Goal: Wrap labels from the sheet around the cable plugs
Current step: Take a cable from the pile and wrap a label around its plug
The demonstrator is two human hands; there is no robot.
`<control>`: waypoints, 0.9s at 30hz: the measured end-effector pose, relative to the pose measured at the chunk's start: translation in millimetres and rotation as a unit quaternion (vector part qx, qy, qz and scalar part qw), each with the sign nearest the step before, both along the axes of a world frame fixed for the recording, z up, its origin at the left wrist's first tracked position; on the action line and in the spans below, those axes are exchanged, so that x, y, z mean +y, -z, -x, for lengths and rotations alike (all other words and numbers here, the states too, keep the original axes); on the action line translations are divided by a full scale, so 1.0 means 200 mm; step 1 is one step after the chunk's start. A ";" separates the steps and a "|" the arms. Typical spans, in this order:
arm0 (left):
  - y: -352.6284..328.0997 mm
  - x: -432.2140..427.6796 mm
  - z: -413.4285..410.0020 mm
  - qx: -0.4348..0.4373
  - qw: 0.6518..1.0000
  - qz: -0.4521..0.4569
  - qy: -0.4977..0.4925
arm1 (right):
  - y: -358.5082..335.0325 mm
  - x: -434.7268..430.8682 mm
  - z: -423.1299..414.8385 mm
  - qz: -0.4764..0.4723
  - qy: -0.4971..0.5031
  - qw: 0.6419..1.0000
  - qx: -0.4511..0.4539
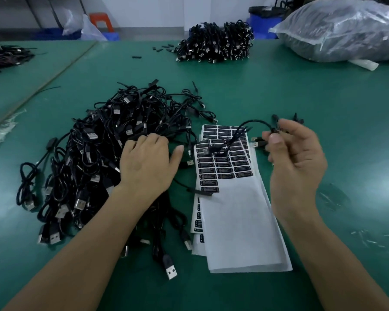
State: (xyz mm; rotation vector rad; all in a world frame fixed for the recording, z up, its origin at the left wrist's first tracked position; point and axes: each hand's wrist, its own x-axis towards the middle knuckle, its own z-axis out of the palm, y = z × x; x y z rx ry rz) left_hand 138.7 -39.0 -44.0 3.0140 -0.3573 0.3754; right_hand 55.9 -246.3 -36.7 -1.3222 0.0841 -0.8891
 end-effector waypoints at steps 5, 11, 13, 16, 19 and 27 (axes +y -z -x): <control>-0.04 0.02 0.03 -0.008 0.995 0.087 0.056 | 0.02 0.05 0.02 0.018 -0.110 0.993 0.023; -0.19 -0.05 0.16 -0.035 0.934 0.209 0.286 | 0.00 0.07 0.03 0.016 -0.209 0.978 0.015; -0.20 -0.09 0.20 -0.034 0.916 0.218 0.334 | 0.00 0.07 0.03 0.023 -0.230 0.973 0.023; -0.18 -0.12 0.21 -0.016 0.914 0.227 0.335 | 0.00 0.06 0.04 0.068 -0.239 0.968 0.038; -0.12 -0.10 0.21 -0.029 0.926 0.200 0.318 | 0.03 0.06 0.04 0.170 -0.144 0.967 0.125; -0.09 -0.07 0.22 -0.008 0.959 0.199 0.204 | 0.04 -0.01 0.05 0.386 0.008 0.824 0.414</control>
